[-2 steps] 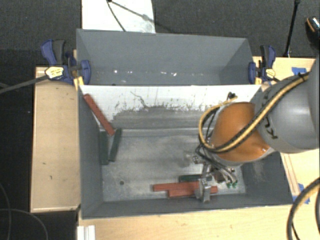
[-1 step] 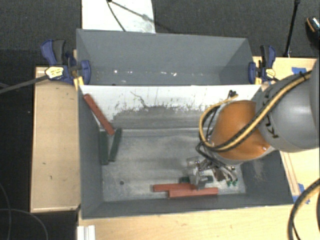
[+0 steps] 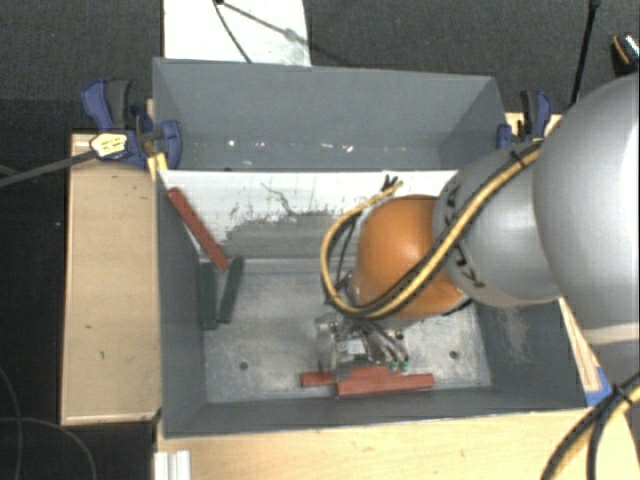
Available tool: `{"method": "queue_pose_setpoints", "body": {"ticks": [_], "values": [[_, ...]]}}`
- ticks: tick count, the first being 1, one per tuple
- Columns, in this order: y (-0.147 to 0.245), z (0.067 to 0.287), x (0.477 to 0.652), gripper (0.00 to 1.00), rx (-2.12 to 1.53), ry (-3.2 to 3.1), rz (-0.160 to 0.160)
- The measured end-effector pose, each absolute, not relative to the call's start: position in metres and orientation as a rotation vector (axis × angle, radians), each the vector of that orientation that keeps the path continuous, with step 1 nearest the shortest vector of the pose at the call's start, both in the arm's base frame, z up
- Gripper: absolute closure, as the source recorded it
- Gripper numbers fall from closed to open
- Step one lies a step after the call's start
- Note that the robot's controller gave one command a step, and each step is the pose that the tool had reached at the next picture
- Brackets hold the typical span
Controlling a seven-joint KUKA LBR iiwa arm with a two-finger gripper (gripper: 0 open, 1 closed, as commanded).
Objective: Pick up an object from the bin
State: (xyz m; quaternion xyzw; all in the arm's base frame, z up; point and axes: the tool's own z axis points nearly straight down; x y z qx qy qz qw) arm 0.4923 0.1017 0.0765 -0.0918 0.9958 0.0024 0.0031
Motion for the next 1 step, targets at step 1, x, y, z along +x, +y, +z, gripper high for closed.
{"method": "queue_pose_setpoints", "body": {"ticks": [1], "values": [[0.0965, 0.0774, 0.4941, 0.00, -0.274, 3.120, 0.003]]}}
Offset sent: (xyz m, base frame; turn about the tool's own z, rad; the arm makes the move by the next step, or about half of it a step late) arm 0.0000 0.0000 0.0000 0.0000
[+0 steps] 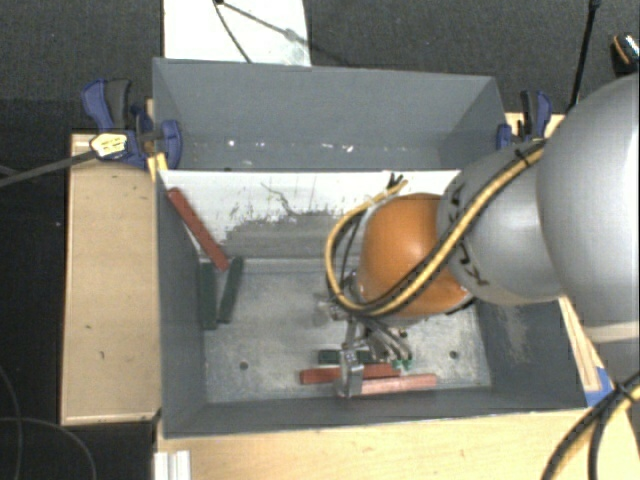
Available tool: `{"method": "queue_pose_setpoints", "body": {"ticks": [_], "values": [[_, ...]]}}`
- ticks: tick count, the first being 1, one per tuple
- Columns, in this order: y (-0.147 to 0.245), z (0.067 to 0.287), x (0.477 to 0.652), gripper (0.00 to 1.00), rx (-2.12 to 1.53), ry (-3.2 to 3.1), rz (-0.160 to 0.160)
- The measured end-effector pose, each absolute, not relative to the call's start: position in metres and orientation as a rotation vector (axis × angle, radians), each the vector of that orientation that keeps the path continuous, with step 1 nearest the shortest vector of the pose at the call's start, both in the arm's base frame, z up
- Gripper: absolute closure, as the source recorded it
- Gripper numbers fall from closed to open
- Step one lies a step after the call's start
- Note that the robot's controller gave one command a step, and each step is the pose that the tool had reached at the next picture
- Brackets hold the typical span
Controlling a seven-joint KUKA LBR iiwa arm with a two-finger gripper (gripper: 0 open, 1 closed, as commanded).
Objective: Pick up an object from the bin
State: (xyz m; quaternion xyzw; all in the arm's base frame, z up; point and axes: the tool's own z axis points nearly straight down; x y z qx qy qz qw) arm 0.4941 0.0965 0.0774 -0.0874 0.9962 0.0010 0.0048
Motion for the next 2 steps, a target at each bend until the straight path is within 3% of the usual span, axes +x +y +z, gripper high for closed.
{"method": "queue_pose_setpoints", "body": {"ticks": [1, 2], "values": [[0.0963, 0.0769, 0.4927, 1.00, -0.274, 3.124, 0.003], [0.0962, 0.0763, 0.4926, 0.00, -0.273, 3.125, 0.003]]}}
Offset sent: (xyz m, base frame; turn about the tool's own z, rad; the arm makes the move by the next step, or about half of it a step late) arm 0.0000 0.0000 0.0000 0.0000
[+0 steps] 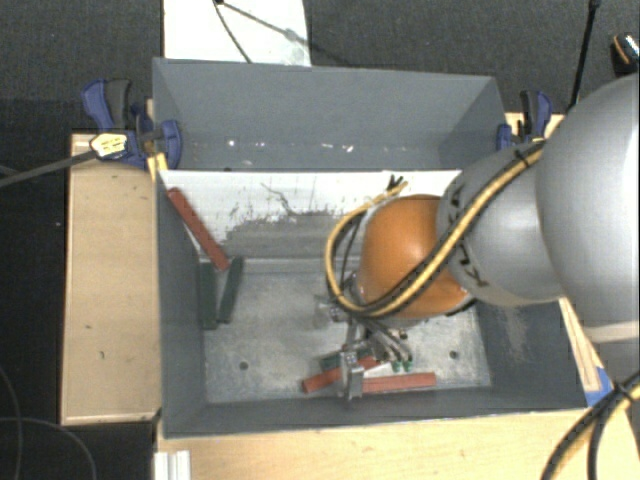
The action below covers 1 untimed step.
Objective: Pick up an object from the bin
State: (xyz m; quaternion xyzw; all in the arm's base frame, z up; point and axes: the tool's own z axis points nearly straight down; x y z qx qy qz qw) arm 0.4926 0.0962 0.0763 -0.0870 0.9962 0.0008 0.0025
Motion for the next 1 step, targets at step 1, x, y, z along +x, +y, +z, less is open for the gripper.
{"method": "queue_pose_setpoints", "body": {"ticks": [1], "values": [[0.0013, 0.0707, 0.5049, 0.00, -0.232, 3.127, -0.005]]}}
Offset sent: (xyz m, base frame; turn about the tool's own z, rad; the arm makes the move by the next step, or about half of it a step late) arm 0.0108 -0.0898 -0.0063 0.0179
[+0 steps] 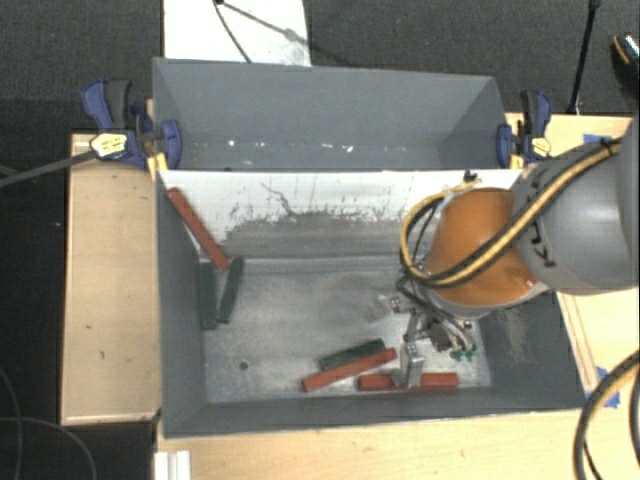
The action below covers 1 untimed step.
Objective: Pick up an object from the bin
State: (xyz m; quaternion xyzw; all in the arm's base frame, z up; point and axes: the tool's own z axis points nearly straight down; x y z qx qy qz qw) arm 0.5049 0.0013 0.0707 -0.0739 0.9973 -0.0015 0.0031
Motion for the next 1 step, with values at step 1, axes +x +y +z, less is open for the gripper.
{"method": "queue_pose_setpoints", "body": {"ticks": [1], "values": [[0.0063, 0.0705, 0.5041, 1.00, -0.242, 3.130, 0.000]]}}
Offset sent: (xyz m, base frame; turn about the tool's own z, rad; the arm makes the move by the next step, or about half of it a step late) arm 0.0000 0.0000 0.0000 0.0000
